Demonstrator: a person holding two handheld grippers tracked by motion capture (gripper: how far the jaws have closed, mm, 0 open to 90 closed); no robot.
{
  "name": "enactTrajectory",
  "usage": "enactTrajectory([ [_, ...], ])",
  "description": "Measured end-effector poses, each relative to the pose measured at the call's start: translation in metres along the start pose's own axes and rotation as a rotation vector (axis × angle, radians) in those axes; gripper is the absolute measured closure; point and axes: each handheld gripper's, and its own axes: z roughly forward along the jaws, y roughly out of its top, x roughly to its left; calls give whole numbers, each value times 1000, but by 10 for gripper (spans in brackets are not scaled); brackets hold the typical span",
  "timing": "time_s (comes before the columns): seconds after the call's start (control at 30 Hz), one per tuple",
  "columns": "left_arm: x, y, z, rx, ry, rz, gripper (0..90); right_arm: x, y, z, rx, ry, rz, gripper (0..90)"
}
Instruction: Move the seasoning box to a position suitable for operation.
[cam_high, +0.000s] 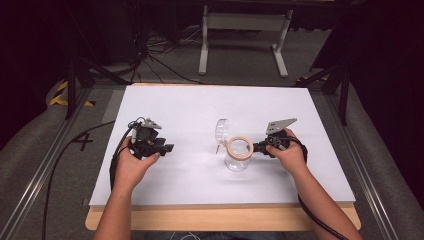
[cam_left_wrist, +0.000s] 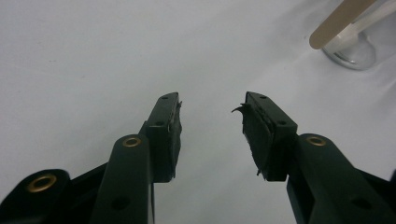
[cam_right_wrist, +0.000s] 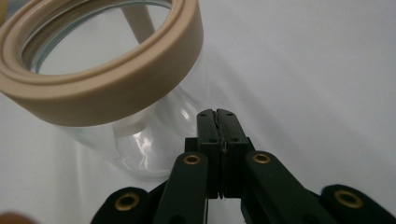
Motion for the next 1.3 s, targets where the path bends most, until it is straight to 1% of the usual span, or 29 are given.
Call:
enactTrajectory([
  [0.13, 0, -1, 0, 0, -1, -4, 570, 0, 1, 1, 4, -3, -4, 900],
  [0.17, 1, -1, 0, -1, 4, 7, 571, 0, 1, 1, 5, -3, -3, 900],
  [0.2, 1, -1, 0, -1, 4, 7, 570, 1, 1, 1, 6, -3, -2, 900],
  [0.23, 0, -1, 0, 4, -1, -4, 570, 1, 1, 1, 6, -3, -2, 900],
  [0.27, 0, -1, 0, 5, -4, -5, 570, 1, 1, 1, 8, -4, -8, 900],
  [0.47, 1, 0, 1, 2, -2, 2, 570, 3, 0, 0, 19, 11, -9, 900],
  [0.57, 1, 1, 1, -4, -2, -5, 568, 4, 0, -1, 26, 12, -11, 900],
  [0.67, 2, 2, 2, -2, -5, 9, 567, 7, -1, -1, 31, 21, -16, 900],
  [0.7, 2, 3, 2, -3, -8, -3, 567, 9, -1, -2, 35, 21, -14, 900],
  [0.73, 1, 3, 3, -3, -11, -4, 567, 10, -2, -2, 38, 22, -16, 900],
  [0.9, 1, 7, 4, -7, -20, 9, 567, 18, -2, -3, 50, 35, -31, 900],
  [0.97, 1, 8, 5, -9, -27, 4, 567, 22, -2, -3, 56, 41, -36, 900],
  [1.0, 1, 9, 5, -13, -29, 11, 568, 24, -2, -2, 57, 44, -42, 900],
  [1.03, 0, 10, 6, -13, -31, 2, 569, 25, -2, -2, 59, 46, -45, 900],
  [1.07, 0, 10, 6, -13, -31, 2, 569, 28, -2, -2, 66, 52, -53, 900],
  [1.1, 1, 11, 6, -14, -34, 11, 569, 31, -1, -1, 71, 57, -59, 900],
  [1.17, 0, 12, 7, -15, -37, 7, 569, 33, -1, -1, 75, 63, -66, 900],
  [1.2, 0, 13, 7, -14, -39, 10, 569, 39, 1, 1, 84, 78, -75, 900],
  [1.3, 0, 14, 7, -16, -38, 13, 569, 46, 3, 4, 93, 97, -94, 900],
])
